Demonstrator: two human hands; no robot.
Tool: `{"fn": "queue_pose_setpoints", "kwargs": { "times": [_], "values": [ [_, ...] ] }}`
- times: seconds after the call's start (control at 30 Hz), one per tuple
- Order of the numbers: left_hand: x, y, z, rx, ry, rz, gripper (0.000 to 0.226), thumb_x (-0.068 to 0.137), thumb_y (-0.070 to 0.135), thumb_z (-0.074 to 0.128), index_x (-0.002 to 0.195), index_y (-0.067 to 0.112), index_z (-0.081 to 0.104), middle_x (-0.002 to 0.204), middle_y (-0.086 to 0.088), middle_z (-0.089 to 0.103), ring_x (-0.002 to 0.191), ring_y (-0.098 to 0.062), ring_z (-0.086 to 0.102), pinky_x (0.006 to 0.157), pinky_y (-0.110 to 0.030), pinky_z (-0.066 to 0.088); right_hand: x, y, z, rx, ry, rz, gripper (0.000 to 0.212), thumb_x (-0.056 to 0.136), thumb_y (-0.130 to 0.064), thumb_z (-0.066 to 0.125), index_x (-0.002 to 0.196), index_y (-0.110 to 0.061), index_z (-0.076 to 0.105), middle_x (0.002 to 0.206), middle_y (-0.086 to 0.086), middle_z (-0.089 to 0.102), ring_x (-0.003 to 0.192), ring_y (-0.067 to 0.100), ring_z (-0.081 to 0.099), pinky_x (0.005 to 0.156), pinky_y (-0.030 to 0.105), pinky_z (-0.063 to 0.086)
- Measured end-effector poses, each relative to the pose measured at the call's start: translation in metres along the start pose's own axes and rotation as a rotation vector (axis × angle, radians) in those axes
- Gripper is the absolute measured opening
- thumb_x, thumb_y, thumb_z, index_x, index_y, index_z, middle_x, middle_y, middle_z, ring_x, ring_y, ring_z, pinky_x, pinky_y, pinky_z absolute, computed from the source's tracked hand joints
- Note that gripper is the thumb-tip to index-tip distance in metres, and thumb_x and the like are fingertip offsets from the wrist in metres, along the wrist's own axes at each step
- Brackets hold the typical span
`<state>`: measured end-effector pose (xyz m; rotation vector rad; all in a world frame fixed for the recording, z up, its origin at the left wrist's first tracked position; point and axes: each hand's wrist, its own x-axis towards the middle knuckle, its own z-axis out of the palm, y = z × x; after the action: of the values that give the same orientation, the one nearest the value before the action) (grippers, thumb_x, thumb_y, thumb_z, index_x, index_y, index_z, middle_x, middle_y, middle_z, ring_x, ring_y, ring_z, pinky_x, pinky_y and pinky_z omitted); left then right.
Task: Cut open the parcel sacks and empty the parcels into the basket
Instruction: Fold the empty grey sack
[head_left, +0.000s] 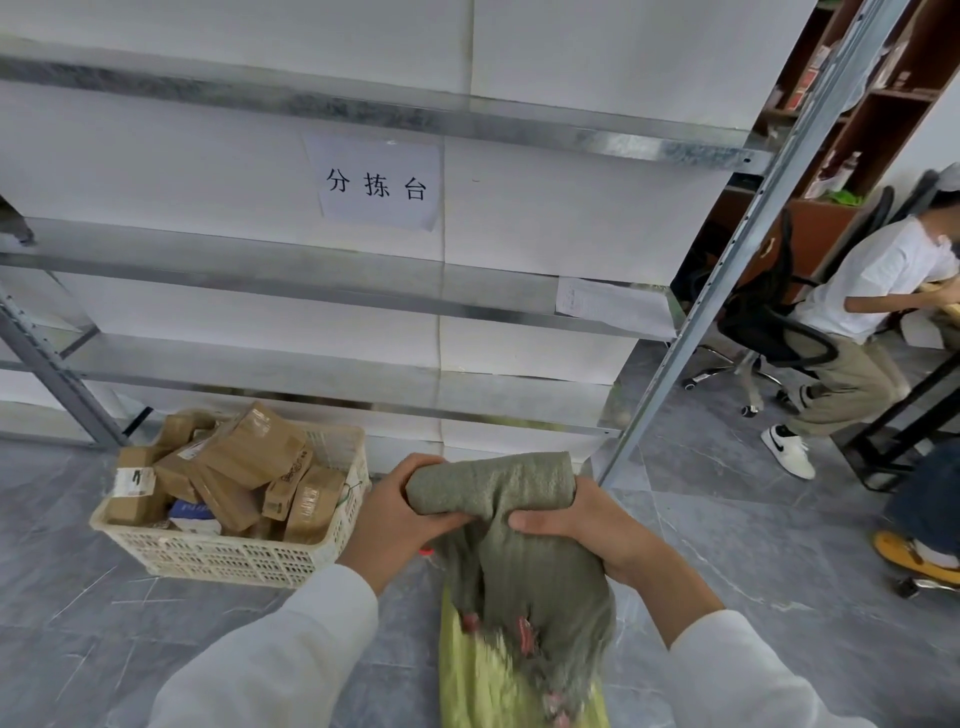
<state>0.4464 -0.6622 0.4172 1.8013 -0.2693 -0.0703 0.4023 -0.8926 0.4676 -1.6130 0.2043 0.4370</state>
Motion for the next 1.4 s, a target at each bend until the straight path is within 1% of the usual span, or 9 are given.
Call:
{"fn": "queue_pose_setpoints", "kwargs": {
  "times": [0.2,0.43,0.53,0.67,0.77,0.9,1.03,1.17,1.4],
  "values": [
    [0.006,-0.002,-0.003,-0.211,0.018,-0.366,0.053,0.036,0.059,0.093,0.081,0.038,0.075,0.084,0.004,0.077,0.076,-0.014,0.074,0.067,-0.035,0.061,-0.001,0.004,-0.001,-0.025,0.005,-0.146,0.097,0.057,-0.013,0.093,0.132,-0.045,0.041,0.124,-0.001,0.059,0.104,0.013,0.066,0.082,0.032,0.057],
    [-0.003,0.000,0.004,-0.442,-0.165,-0.674,0.068,0.049,0.060,0.089,0.096,0.012,0.074,0.098,-0.010,0.076,0.091,-0.023,0.073,0.089,-0.038,0.054,0.005,0.015,0.001,0.123,0.079,-0.229,0.103,0.061,-0.014,0.092,0.137,-0.053,0.037,0.121,0.005,0.063,0.107,0.026,0.067,0.083,0.045,0.057],
    [-0.007,-0.004,0.010,-0.401,-0.169,-0.583,0.072,0.051,0.065,0.086,0.108,0.024,0.067,0.103,0.000,0.075,0.095,-0.015,0.072,0.092,-0.036,0.054,0.007,0.012,0.004,0.101,0.170,-0.175,0.082,0.055,-0.026,0.096,0.126,-0.037,0.056,0.109,0.001,0.071,0.097,0.021,0.070,0.079,0.038,0.059],
    [-0.005,0.002,0.016,-0.190,-0.127,-0.394,0.103,0.033,0.059,0.090,0.119,0.033,0.040,0.109,0.014,0.057,0.097,0.000,0.061,0.071,-0.007,0.048,0.014,0.004,0.009,0.195,0.261,-0.086,0.080,0.054,-0.031,0.095,0.123,-0.018,0.056,0.111,0.010,0.070,0.098,0.027,0.070,0.085,0.048,0.057],
    [-0.001,0.003,0.019,-0.108,-0.031,-0.247,0.119,0.046,0.032,0.093,0.139,0.030,0.019,0.125,0.007,0.037,0.115,-0.012,0.045,0.085,-0.014,0.041,0.015,-0.004,0.013,0.249,0.265,-0.044,0.078,0.059,-0.028,0.092,0.125,-0.011,0.054,0.112,0.017,0.069,0.097,0.033,0.069,0.085,0.052,0.056],
    [0.002,0.003,0.008,-0.111,0.081,-0.170,0.078,0.044,0.029,0.094,0.109,0.048,0.054,0.107,0.013,0.061,0.095,-0.004,0.060,0.065,-0.012,0.050,0.014,-0.005,0.017,0.265,0.204,-0.040,0.077,0.058,-0.029,0.092,0.124,-0.014,0.054,0.109,0.013,0.071,0.095,0.031,0.070,0.084,0.048,0.058],
    [0.004,0.010,0.004,-0.193,0.184,-0.300,0.055,0.038,0.050,0.086,0.087,0.034,0.068,0.081,0.013,0.074,0.075,-0.004,0.070,0.058,-0.018,0.054,0.014,0.004,0.016,0.212,0.098,-0.080,0.097,0.053,-0.017,0.095,0.131,-0.025,0.037,0.122,0.008,0.061,0.105,0.022,0.067,0.084,0.040,0.058],
    [0.003,0.017,-0.001,-0.352,0.034,-0.395,0.057,0.046,0.044,0.090,0.093,0.017,0.072,0.088,-0.008,0.076,0.081,-0.025,0.074,0.073,-0.039,0.060,0.015,0.011,0.010,0.118,0.122,-0.202,0.094,0.054,-0.016,0.093,0.130,-0.028,0.041,0.117,0.004,0.064,0.100,0.015,0.068,0.078,0.031,0.058],
    [0.004,0.022,0.008,-0.603,-0.237,-0.696,0.038,0.058,0.026,0.086,0.087,0.005,0.076,0.088,-0.016,0.074,0.069,-0.025,0.071,0.058,-0.030,0.058,0.017,0.026,-0.011,0.148,0.150,-0.297,0.100,0.058,-0.024,0.092,0.138,-0.048,0.037,0.124,-0.008,0.060,0.106,0.017,0.067,0.084,0.035,0.057]
  ]
}}
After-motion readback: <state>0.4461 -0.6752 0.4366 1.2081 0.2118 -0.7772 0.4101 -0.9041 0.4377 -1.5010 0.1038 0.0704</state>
